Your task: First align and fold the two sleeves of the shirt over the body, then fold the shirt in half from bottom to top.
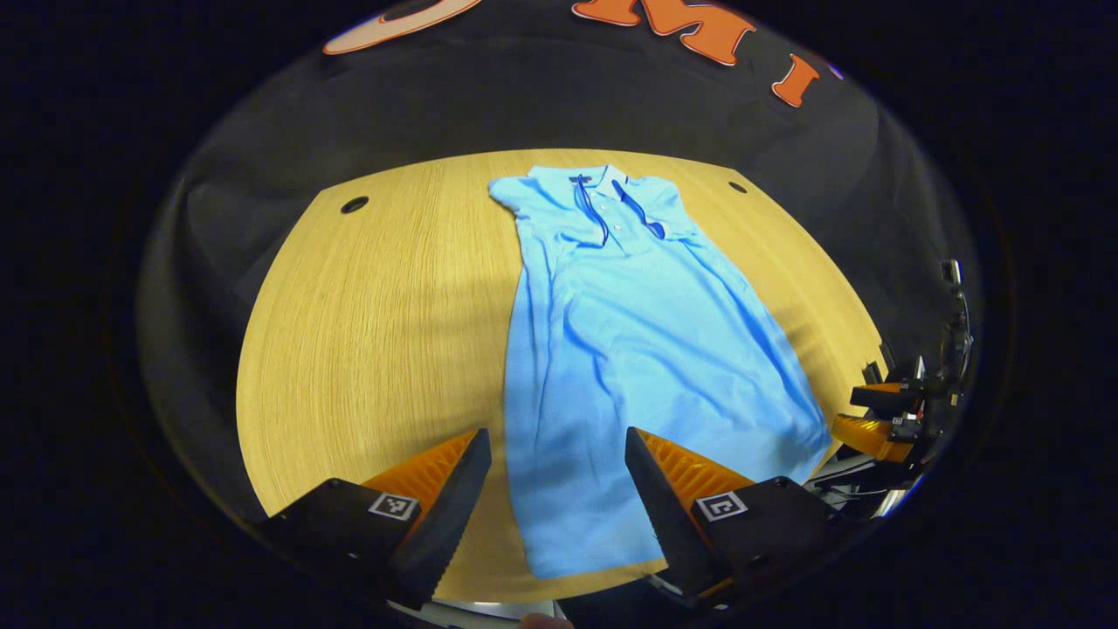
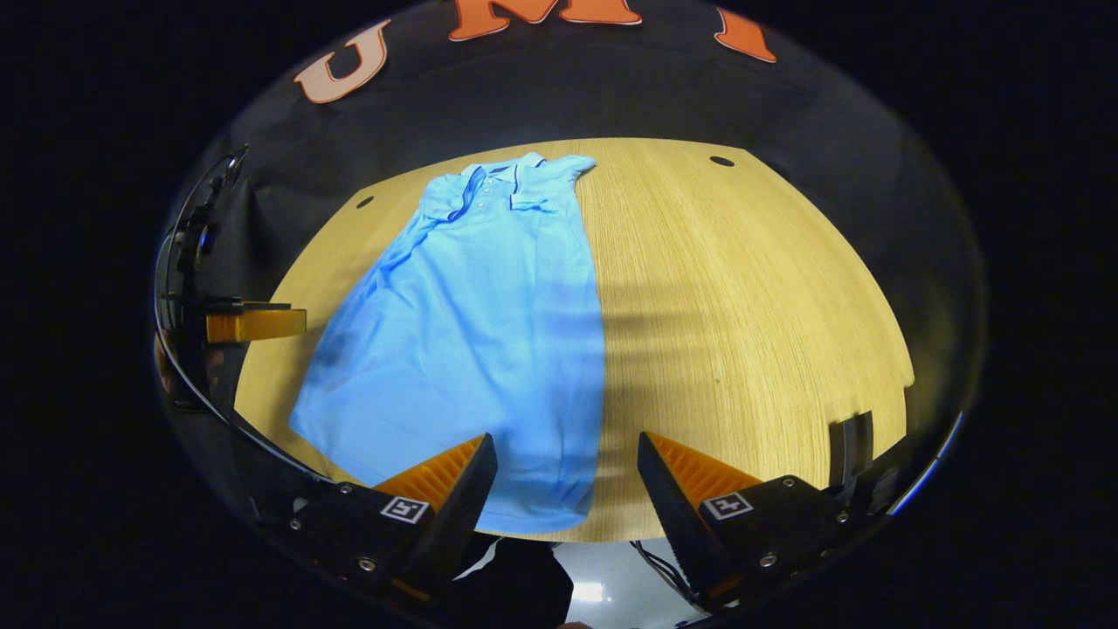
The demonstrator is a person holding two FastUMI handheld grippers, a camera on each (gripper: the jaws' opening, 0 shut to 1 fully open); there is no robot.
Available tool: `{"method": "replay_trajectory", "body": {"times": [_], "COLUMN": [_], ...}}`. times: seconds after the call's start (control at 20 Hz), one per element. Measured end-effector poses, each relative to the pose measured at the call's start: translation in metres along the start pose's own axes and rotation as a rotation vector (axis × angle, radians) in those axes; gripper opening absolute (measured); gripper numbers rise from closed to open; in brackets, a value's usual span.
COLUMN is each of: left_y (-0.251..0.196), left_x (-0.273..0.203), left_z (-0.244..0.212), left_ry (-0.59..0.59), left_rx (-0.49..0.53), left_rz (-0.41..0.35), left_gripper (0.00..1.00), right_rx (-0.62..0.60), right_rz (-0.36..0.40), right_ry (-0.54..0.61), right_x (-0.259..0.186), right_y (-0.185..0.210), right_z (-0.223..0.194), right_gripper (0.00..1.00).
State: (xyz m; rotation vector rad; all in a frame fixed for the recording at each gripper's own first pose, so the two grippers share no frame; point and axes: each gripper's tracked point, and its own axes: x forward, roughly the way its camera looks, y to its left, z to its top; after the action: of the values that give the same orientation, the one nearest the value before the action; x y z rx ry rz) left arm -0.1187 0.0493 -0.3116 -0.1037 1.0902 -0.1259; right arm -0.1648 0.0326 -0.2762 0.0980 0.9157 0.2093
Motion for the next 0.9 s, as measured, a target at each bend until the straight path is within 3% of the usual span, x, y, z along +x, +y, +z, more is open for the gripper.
{"method": "replay_trajectory", "body": {"times": [0.35,0.55,0.6,0.65,0.75,0.85,0.9], "left_y": [-0.002,0.0,0.001,0.001,0.001,-0.009,-0.015], "left_x": [0.001,0.011,0.011,0.012,0.013,0.016,0.016], "left_z": [-0.086,-0.106,-0.104,-0.106,-0.108,-0.104,-0.102], "left_ry": [0.123,0.161,0.147,0.152,0.157,0.138,0.13], "left_rx": [-0.036,-0.024,-0.003,0.008,0.042,0.058,0.067], "left_rz": [0.002,0.043,0.056,0.068,0.099,0.093,0.085], "left_gripper": [1.0,1.0,1.0,0.99,0.98,0.96,0.78], "right_rx": [-0.027,-0.049,-0.052,-0.06,-0.046,-0.027,-0.005], "right_rz": [0.001,-0.008,-0.013,-0.035,-0.085,-0.1,-0.109], "right_ry": [0.058,0.08,0.093,0.076,0.08,0.074,0.067], "right_x": [0.015,0.025,0.026,0.029,0.029,0.031,0.033], "right_y": [0.009,0.014,0.015,0.012,0.007,0.009,0.009], "right_z": [-0.03,-0.04,-0.043,-0.039,-0.041,-0.038,-0.035], "right_gripper": [0.98,0.96,0.88,0.93,0.79,0.51,0.36]}}
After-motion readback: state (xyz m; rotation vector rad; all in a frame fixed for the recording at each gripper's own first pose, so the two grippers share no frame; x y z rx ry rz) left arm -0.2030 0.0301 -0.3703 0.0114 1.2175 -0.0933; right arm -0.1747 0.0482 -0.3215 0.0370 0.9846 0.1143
